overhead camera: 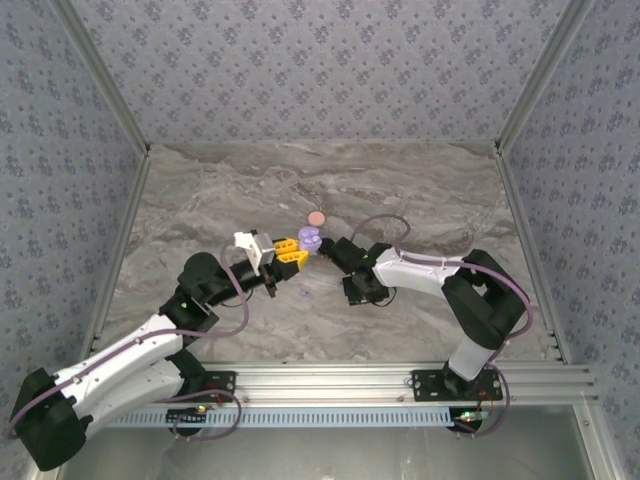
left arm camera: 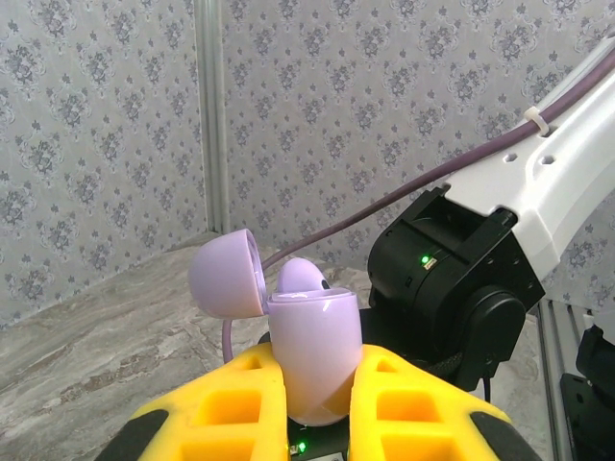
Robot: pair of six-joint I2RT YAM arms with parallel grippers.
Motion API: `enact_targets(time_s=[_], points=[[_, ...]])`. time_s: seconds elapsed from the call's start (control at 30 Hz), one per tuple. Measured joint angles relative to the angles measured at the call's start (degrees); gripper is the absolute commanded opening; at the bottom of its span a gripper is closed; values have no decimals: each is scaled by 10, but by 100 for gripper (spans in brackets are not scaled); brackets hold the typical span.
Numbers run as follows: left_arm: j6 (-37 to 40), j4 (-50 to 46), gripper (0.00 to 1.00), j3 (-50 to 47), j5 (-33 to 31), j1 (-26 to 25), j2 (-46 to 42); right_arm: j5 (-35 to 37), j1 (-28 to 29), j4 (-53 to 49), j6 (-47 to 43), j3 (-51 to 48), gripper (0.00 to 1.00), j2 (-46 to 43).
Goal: Insert wireless bluetooth earbuds into charging case
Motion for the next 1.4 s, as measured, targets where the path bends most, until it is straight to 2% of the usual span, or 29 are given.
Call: enact_targets(time_s=[0.3,0.63,0.83,1.07,1.4], points=[[0,-1,0,0,0,0,0,2,0,-2,2,0,22,-1],[0,-5,0,0,-2,0,0,4,5,-2,-1,-3,22,-50],[0,-5,0,0,-2,0,0,23,6,2,-38,-5,21,-120],[-2,-1,0,0,-1,0,12,33,7,24,-125,6,21,-264],[-18,9,0,2,24,0,76,-2,13,103,-229,42,22,-394]])
